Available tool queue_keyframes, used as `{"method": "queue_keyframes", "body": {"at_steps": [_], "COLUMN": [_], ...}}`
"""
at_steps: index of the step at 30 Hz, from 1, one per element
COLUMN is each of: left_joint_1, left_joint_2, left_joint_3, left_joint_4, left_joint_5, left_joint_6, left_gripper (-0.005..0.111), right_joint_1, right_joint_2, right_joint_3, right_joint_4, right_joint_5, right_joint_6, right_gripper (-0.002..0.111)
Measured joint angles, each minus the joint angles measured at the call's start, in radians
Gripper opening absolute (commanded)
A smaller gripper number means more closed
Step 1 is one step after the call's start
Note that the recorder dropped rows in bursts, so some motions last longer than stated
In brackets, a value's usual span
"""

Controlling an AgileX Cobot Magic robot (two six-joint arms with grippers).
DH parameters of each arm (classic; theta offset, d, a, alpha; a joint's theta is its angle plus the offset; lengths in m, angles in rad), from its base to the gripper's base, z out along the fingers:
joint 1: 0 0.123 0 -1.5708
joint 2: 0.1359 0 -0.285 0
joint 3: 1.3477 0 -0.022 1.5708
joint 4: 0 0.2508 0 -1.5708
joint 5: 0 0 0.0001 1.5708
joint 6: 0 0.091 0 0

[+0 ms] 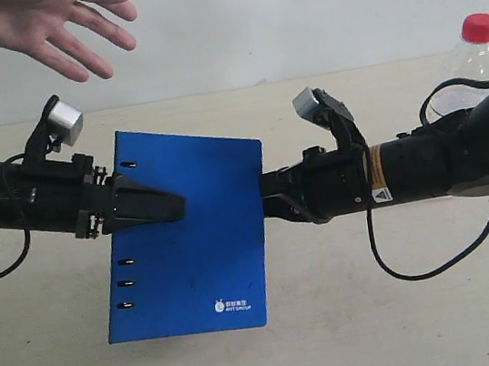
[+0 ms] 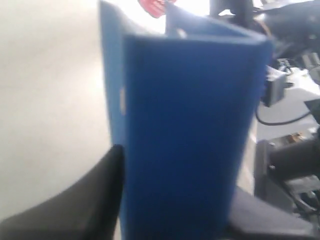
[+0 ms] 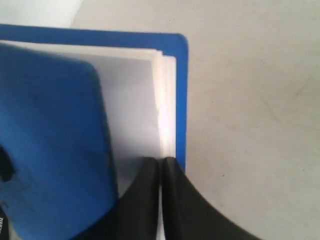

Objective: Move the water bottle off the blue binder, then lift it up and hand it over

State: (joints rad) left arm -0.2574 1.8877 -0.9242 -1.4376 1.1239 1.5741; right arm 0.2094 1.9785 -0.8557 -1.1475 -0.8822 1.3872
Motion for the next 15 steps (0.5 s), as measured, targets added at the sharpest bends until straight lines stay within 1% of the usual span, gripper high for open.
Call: {"method": "queue_keyframes", "body": {"at_steps": [5, 9, 10, 15], "left_joint_1": [0.000, 0.000, 0.000, -0.004], "left_joint_2": [0.000, 0.000, -0.002, -0.056], "left_joint_3": [0.000, 0.000, 0.000, 0.006], "left_joint_4": [-0.006, 0.009, 0.019, 0.105], "left_joint_5": [-0.023, -0.019, -0.015, 0.002], "left_joint_6": [0.000, 0.000, 0.000, -0.024], "left_gripper": [0.005, 0.005, 0.005, 0.005], "right_joint_1": [0.000, -0.006, -0.006, -0.009], "right_joint_2": [0.000, -0.011, -0.020, -0.121], "right_joint_3": [0.000, 0.000, 0.000, 0.002], "right_joint_4": [0.000, -0.052, -0.078, -0.360], "right_joint_5": [-0.006, -0.010, -0.006, 0.051], "right_joint_6": [0.000, 0.000, 0.000, 0.085], "right_gripper": [0.000, 0.000, 0.000, 0.000]}}
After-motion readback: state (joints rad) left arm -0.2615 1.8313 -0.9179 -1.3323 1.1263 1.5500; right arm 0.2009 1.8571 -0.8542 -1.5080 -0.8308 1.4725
